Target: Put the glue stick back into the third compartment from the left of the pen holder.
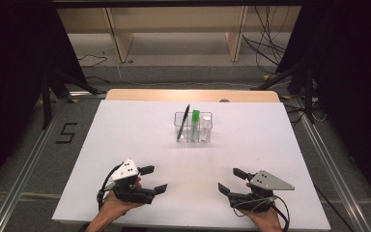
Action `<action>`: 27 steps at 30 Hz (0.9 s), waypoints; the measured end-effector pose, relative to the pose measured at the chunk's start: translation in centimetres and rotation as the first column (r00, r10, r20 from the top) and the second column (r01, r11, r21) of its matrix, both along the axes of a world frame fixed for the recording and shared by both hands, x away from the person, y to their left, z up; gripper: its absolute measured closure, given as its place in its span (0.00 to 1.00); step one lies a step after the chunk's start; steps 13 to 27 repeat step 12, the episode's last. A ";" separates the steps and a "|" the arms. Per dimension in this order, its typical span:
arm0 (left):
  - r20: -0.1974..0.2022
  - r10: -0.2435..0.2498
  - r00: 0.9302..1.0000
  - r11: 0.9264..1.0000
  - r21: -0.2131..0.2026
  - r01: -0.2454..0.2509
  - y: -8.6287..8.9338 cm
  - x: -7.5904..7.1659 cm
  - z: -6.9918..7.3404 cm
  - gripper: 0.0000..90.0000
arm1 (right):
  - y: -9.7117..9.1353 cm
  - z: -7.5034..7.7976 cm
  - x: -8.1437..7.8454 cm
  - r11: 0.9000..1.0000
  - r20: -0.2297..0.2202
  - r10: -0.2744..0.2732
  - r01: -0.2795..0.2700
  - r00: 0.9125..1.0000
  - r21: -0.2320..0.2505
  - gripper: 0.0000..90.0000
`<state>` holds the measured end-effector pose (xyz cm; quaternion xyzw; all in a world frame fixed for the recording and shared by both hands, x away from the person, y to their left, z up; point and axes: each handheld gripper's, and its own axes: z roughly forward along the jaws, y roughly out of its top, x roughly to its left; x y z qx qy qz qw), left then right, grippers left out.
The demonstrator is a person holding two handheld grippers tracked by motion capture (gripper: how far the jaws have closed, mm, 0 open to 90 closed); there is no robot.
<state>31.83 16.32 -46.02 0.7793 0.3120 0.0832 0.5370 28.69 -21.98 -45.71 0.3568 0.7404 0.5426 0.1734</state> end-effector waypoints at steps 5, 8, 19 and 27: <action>0.001 0.001 1.000 1.000 0.001 -0.001 0.0 0.0 0.0 0.18 | 0.1 0.0 0.0 1.000 0.000 0.003 -0.003 1.000 -0.001 0.26; 0.000 0.001 1.000 1.000 0.001 -0.001 0.0 0.0 0.0 0.18 | 0.1 0.0 -0.1 1.000 0.000 0.005 -0.005 1.000 -0.003 0.26; 0.000 0.001 1.000 1.000 0.001 -0.001 0.0 0.0 0.0 0.18 | 0.1 0.0 -0.1 1.000 0.001 0.007 -0.007 1.000 -0.003 0.26; 0.000 0.001 1.000 1.000 0.001 -0.001 0.0 0.0 0.0 0.18 | 0.1 0.0 -0.1 1.000 0.001 0.007 -0.007 1.000 -0.003 0.26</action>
